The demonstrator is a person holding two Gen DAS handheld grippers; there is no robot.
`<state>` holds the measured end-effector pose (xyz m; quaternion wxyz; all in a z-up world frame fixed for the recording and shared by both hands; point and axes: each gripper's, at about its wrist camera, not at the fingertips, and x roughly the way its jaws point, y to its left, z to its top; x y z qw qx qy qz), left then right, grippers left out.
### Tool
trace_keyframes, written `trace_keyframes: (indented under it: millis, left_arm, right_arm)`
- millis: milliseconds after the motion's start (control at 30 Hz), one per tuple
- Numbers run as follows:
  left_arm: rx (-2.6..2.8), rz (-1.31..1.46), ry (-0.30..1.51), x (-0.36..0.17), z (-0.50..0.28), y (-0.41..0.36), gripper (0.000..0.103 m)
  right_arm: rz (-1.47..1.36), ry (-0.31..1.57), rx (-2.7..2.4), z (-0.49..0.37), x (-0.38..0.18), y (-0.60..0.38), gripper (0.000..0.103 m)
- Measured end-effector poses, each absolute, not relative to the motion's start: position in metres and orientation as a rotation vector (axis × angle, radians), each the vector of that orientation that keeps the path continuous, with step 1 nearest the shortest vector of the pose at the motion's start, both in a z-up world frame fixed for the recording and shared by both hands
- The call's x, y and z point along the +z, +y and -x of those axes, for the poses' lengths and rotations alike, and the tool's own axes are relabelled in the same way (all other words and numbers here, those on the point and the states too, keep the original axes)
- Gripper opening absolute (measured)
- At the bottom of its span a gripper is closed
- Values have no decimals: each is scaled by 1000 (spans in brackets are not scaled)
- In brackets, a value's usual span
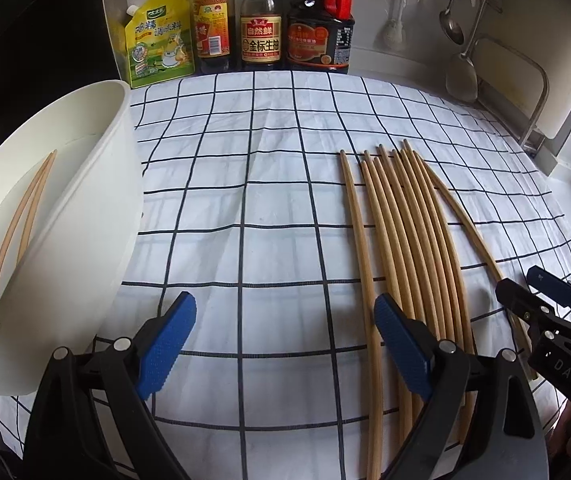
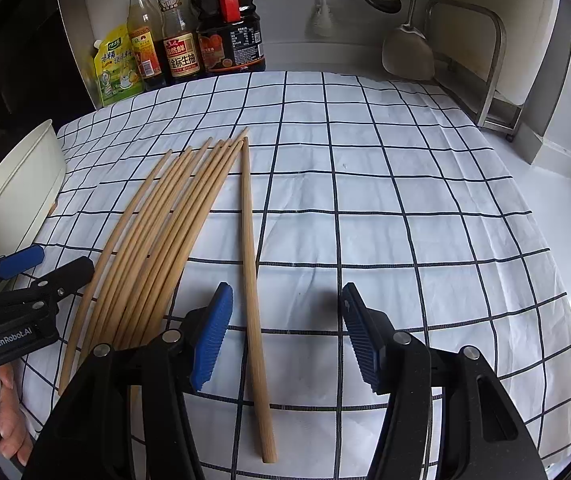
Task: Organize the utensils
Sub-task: 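Close the left tool on one chopstick while the right tool grasps another, then carry the left tool's chopstick over the basin while the right tool carries its own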
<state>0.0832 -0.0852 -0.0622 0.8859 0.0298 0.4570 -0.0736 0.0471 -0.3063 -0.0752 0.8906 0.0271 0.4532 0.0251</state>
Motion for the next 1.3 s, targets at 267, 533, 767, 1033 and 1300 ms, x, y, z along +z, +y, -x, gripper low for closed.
trace_keyframes:
  millis: [267,533,767,1033,1300]
  left_arm:
    - [-125,-138,978,-65,-87,-94,91]
    - [-130,-157,1023,-67,-96,-96,93]
    - [-209,-125,1009,-64,-93,-102,54]
    - [-268,-99,1006,-60,-85,-107,7]
    - [-322,-23,1019,-50,-75,-91,7]
  right_arm:
    - [-42,937,55,-48,-76,-303,54]
    - [18,933,49,-54,-78,-292,54]
    - [44,920,83,-55,-76,-285,17]
    - [-27,917,107,-52,-75,-292,6]
    - [-93,890,112,-40,-65,-294,6]
